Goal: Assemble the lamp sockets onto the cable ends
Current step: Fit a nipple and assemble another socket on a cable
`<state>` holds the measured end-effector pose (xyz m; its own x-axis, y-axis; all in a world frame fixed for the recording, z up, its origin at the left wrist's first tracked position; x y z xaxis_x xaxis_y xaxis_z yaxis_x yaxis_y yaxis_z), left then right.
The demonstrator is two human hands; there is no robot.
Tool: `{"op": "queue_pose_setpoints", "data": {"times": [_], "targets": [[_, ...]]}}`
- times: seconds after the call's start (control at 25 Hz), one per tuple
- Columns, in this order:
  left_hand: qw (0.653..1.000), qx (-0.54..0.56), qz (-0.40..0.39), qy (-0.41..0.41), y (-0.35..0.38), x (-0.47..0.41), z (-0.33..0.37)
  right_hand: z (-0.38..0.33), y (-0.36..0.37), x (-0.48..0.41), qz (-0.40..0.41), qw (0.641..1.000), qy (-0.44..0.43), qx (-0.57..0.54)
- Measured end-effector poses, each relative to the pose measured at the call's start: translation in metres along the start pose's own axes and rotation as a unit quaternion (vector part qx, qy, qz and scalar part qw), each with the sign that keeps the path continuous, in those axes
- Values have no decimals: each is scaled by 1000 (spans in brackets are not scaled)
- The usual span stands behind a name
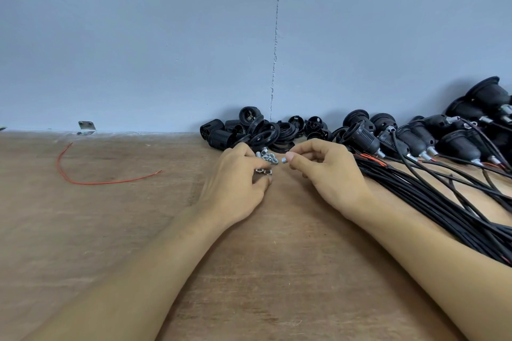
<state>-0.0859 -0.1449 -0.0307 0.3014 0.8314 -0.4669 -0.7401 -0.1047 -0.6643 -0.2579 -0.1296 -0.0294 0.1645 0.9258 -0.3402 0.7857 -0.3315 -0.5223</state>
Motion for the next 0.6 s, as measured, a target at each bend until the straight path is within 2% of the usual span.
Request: {"op": "queue_pose_setpoints", "data": {"times": [0.4,0.44,0.52,0.6], "targets": [[1000,3,-18,-2,1,0,5,6,4,-1,-24,1000,13,-5],[1000,27,-5,-9,-2,0,6,8,4,-2,-25,999,22,-14],[985,150,54,-64,-10,0,1,9,3,-1,-25,998,33,-41],[934,309,112,-140,-12,1,-9,5,2,-1,-27,995,29,-95]]}}
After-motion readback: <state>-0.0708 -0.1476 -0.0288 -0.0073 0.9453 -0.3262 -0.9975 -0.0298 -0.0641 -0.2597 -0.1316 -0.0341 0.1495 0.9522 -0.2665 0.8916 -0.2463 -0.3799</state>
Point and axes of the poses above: each hand's wrist, its own x-axis away from the middle knuckle, its own y-axis out of the palm, z = x × y, the point moved 9 cm from there along -x, towards the middle knuckle, and after that the axes turned 10 degrees about x, right-handed, at the moved point
